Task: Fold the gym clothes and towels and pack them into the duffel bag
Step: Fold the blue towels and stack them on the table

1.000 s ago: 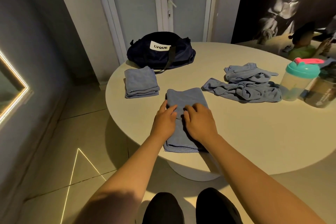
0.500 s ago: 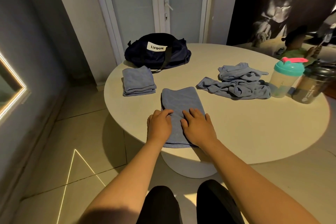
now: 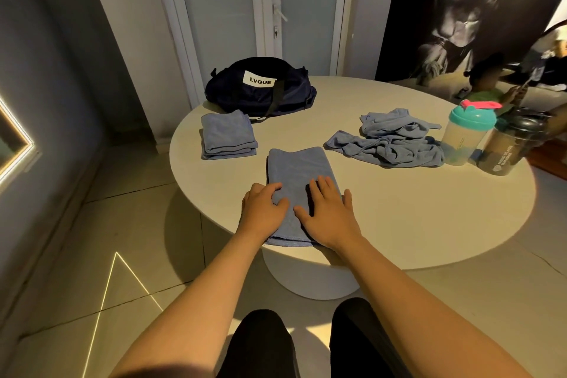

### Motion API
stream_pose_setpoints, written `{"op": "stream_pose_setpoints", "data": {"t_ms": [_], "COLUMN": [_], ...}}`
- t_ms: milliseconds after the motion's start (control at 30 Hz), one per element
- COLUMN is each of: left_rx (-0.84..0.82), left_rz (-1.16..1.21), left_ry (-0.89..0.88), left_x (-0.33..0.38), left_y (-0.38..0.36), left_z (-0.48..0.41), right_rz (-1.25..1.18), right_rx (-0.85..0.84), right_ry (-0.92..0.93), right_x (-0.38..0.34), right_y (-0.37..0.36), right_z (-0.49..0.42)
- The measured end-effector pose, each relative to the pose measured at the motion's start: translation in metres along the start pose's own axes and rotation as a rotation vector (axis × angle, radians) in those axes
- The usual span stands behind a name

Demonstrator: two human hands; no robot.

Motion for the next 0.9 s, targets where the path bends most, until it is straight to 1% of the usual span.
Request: {"op": "stream_pose_setpoints", "data": {"t_ms": [67, 100, 133, 233, 300, 367, 433, 533, 633, 767, 900], "left_rx": [0.037, 0.058, 0.066, 0.059, 0.082, 0.083, 0.051, 0.044, 0.072, 0.085, 0.115], "left_rz": [-0.081, -0.102, -0.106, -0.087, -0.062, -0.099, -0.158, -0.190, -0.136, -0.154, -0.008], "left_ry": [-0.031, -0.044, -0.049, -0.057, -0.054, -0.043, -0.016, -0.002, 0.002, -0.061, -0.112], "left_x": [-0.001, -0.001, 0.000, -0.002, -0.002, 0.000, 0.002, 0.005, 0.007, 0.005, 0.001], "left_y": [0.001, 0.002, 0.001, -0.002, 0.000, 0.002, 0.002, 0.004, 0.006, 0.002, 0.004], "left_z": [0.006, 0.008, 0.009, 0.012, 0.013, 0.012, 0.011, 0.019, 0.033, 0.048, 0.058], "right_rz": [-0.047, -0.056, -0.048, -0.012, -0.022, -0.047, -0.064, -0.078, -0.059, -0.075, -0.020], "right_rx": [0.238, 0.323, 0.339, 0.238, 0.199, 0.156, 0.121, 0.076, 0.112, 0.314, 0.277], "right_ry": [0.086, 0.126, 0.149, 0.129, 0.106, 0.084, 0.069, 0.090, 0.125, 0.119, 0.104], "right_x": [-0.002, -0.003, -0.004, -0.005, -0.005, -0.003, 0.000, 0.002, 0.003, 0.004, 0.004], "right_y": [0.011, 0.014, 0.015, 0.010, 0.009, 0.008, 0.008, 0.008, 0.007, 0.012, 0.011], "right_z": [0.008, 0.013, 0.016, 0.019, 0.021, 0.022, 0.025, 0.032, 0.038, 0.047, 0.048]}}
Point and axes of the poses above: each hand's wrist, its own z-axis away from the middle knuckle, its own y-axis out of the back of the hand, x = y × z, the point moved 5 cm from there along -z, towards the middle knuckle, and after that the axes turned 2 degrees about -x, right-handed, at the moved point
